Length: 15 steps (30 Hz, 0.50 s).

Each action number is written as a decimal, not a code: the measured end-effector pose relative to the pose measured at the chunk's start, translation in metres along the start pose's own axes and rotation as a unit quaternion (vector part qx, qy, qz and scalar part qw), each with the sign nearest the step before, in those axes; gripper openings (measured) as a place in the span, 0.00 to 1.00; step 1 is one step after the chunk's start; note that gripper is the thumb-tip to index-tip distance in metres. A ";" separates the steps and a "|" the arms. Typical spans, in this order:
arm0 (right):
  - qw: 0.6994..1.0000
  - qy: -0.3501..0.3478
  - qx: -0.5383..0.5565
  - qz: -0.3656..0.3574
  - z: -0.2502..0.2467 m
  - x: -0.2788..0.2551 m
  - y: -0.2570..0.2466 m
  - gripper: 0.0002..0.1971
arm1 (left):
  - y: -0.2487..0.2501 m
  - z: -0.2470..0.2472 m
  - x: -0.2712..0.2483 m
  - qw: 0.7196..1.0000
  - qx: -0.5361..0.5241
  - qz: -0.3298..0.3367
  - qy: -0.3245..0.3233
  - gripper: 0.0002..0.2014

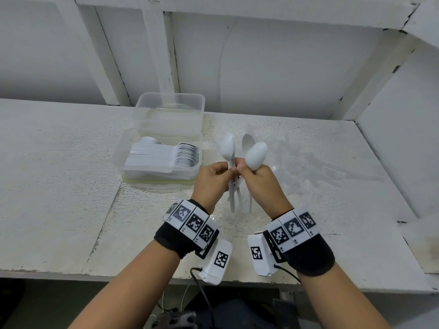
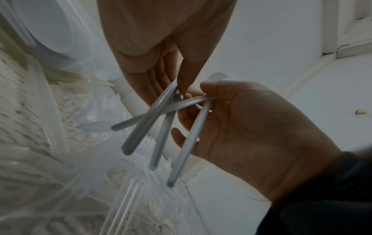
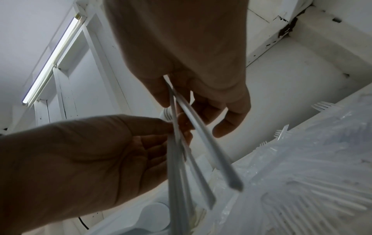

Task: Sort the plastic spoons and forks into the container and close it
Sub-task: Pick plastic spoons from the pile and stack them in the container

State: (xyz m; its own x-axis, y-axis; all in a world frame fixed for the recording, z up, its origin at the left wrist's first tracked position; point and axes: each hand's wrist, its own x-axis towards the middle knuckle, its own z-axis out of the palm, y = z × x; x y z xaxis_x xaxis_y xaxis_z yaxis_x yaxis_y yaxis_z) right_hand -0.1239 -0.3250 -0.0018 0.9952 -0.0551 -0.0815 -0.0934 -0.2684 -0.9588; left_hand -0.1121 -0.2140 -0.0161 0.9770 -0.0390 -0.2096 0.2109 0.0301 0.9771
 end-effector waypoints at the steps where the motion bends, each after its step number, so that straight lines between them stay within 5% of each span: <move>1: 1.000 0.001 0.013 0.001 -0.001 0.000 -0.002 0.13 | 0.000 -0.001 0.001 1.000 -0.001 -0.004 0.002 0.09; 7: 0.990 0.013 0.138 0.014 -0.007 -0.002 -0.005 0.08 | 0.001 -0.008 0.002 0.995 -0.093 -0.022 0.021 0.09; 9: 0.993 0.014 0.115 0.018 -0.006 -0.003 -0.004 0.03 | 0.000 -0.008 0.002 0.994 -0.102 -0.021 0.019 0.08; 15: 0.999 0.021 0.036 0.010 0.002 0.002 -0.001 0.11 | -0.001 -0.002 -0.001 0.996 -0.086 -0.013 -0.002 0.09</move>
State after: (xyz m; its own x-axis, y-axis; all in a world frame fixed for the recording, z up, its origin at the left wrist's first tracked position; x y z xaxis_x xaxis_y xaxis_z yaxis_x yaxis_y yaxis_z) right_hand -0.1222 -0.3233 -0.0017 0.9907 -0.1006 -0.0914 -0.1099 -0.1966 -0.9743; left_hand -0.1137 -0.2115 -0.0170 0.9711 -0.0465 -0.2339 0.2385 0.1992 0.9505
